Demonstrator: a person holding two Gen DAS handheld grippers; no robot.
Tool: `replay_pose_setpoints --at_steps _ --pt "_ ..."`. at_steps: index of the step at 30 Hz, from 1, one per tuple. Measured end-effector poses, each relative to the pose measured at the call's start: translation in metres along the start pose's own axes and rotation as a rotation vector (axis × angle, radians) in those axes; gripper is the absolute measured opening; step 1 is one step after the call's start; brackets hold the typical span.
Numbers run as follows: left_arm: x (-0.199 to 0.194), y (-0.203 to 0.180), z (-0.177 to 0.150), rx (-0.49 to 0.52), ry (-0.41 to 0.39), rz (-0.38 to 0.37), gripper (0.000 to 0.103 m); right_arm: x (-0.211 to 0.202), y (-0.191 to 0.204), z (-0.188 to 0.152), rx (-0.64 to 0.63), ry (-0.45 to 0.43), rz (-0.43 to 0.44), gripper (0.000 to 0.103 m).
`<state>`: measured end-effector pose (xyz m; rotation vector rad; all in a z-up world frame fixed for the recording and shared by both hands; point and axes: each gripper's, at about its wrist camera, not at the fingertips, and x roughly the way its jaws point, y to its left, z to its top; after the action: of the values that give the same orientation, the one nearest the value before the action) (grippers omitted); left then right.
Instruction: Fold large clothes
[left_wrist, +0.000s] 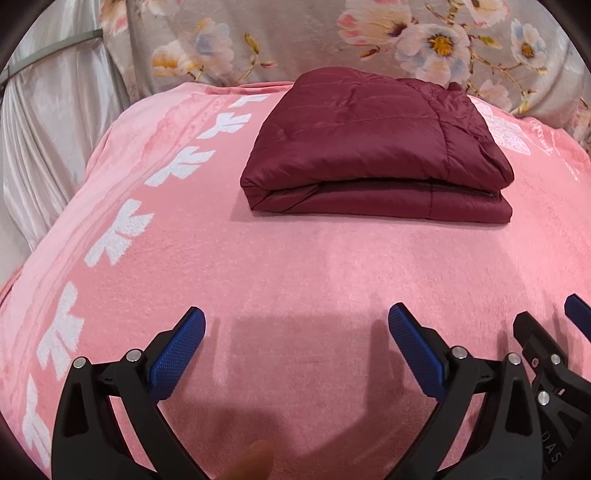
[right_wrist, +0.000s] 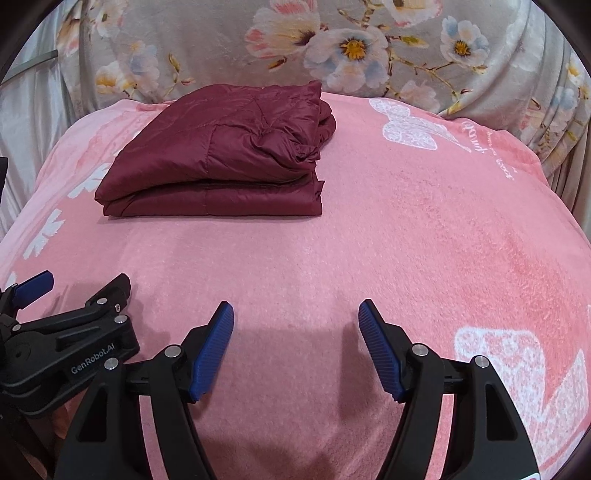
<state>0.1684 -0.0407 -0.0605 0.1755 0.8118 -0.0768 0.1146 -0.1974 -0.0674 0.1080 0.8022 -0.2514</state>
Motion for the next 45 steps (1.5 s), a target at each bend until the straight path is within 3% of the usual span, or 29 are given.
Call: replay_pose_setpoints --at_steps 45 --pt "-0.0095 -0.0012 -0.0017 -0.006 -0.045 0.012 0.097 -0.0032 0.0097 -0.0004 -0.037 -0.026 -0.037 0.068"
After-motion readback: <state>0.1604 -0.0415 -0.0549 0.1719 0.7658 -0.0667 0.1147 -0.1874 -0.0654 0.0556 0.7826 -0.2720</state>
